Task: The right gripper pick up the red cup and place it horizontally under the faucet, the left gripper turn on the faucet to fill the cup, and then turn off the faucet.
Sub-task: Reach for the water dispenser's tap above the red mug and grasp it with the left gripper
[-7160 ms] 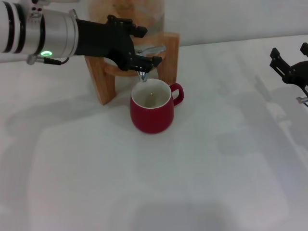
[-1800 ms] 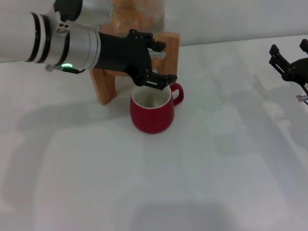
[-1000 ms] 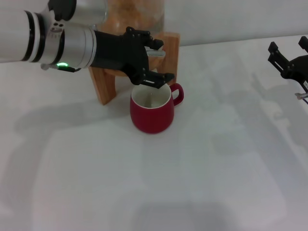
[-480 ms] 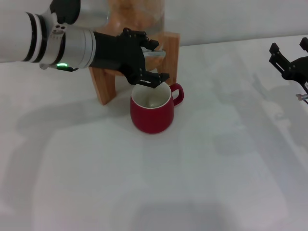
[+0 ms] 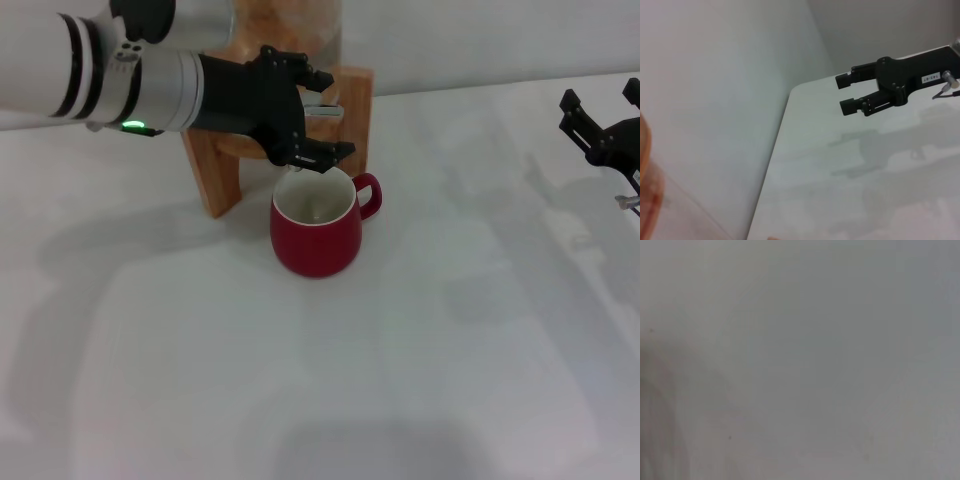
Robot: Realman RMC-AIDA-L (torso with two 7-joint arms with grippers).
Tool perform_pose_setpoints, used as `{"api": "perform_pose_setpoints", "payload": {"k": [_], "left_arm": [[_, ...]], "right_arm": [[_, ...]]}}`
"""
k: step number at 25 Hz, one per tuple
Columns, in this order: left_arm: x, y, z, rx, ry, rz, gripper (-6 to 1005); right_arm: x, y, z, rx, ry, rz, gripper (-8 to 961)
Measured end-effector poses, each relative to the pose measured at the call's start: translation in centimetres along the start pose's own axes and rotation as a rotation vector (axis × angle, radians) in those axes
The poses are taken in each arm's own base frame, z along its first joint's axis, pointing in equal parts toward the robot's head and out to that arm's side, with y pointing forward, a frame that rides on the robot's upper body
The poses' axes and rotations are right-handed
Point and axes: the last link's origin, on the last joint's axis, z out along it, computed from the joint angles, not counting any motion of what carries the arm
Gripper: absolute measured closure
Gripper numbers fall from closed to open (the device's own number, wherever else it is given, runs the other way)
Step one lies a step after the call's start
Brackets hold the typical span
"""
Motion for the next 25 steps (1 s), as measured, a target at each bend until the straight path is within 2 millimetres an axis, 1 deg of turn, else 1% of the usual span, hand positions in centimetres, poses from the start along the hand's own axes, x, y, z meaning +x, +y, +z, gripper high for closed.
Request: {"api": "perform_pose_setpoints", "payload": {"k": [11,25], "left_arm": [[0.1,0.2,1.0,-0.023,-0.004,0.029,210],[0.2,0.7,1.3,-0.040,-0.001,0.036,211]], "right_arm": [[-0.1,0.1,0.1,-0.002,-0.002,0.000,110],[0.1,0.0,-0.1,-0.001,0.001,0.000,110]]}}
